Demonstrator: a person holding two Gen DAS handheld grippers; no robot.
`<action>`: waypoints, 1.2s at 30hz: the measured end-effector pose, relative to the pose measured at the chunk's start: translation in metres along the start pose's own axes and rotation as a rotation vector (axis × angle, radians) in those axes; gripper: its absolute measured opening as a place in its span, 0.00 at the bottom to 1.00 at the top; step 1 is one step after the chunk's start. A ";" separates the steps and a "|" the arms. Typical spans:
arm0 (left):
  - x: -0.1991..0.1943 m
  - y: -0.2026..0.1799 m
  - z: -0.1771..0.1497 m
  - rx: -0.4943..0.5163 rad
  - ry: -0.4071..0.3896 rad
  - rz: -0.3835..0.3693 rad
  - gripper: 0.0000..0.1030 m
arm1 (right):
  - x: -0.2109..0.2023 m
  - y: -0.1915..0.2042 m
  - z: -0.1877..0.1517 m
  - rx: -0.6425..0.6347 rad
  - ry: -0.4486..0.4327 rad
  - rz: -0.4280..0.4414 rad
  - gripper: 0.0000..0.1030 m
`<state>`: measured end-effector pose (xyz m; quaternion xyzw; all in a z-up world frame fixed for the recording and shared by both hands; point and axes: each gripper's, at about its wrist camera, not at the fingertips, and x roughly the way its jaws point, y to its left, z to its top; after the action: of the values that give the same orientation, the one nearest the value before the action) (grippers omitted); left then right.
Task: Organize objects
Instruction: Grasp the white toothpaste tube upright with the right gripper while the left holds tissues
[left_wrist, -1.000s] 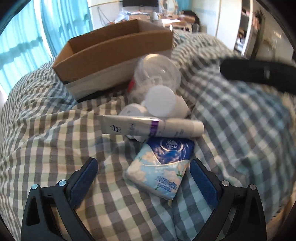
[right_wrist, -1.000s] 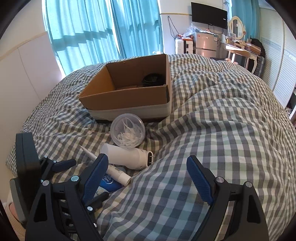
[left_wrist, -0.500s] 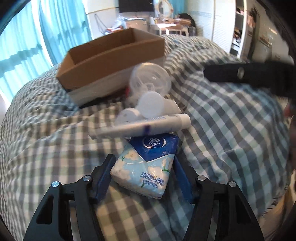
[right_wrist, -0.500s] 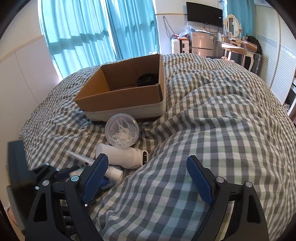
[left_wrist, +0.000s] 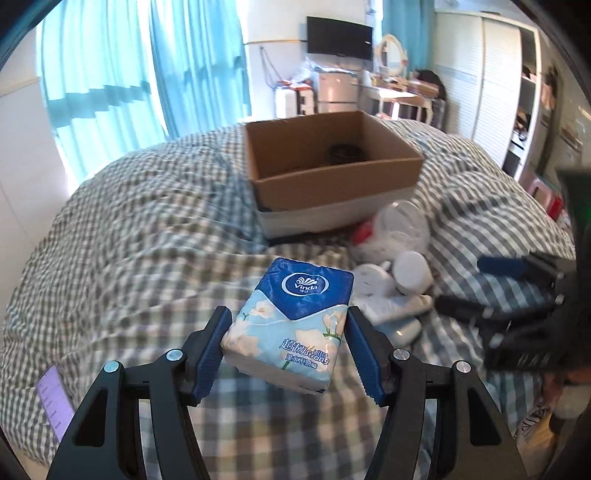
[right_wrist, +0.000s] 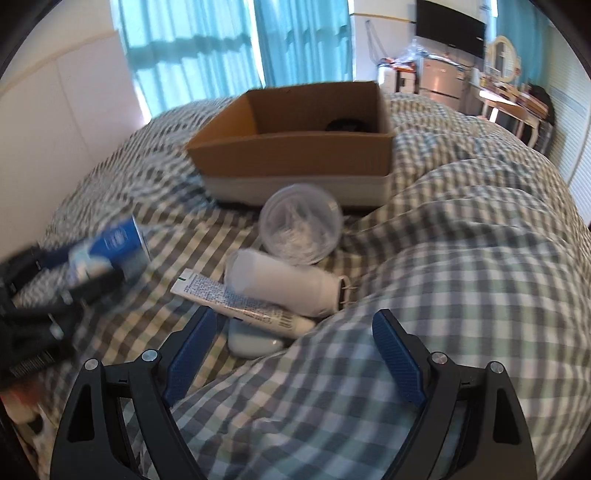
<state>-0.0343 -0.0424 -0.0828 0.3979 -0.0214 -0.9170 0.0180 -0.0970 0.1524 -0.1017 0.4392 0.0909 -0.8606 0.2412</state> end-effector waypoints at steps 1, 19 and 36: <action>0.000 0.002 0.000 -0.003 -0.001 0.006 0.62 | 0.004 0.004 -0.001 -0.018 0.009 -0.007 0.84; 0.013 0.014 -0.013 -0.044 0.040 -0.002 0.62 | 0.063 0.051 -0.006 -0.242 0.134 -0.127 0.64; 0.017 0.011 -0.014 -0.029 0.047 -0.002 0.62 | 0.033 0.038 0.003 -0.148 0.049 -0.033 0.21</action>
<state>-0.0352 -0.0550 -0.1041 0.4192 -0.0071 -0.9076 0.0235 -0.0968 0.1073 -0.1239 0.4395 0.1674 -0.8444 0.2564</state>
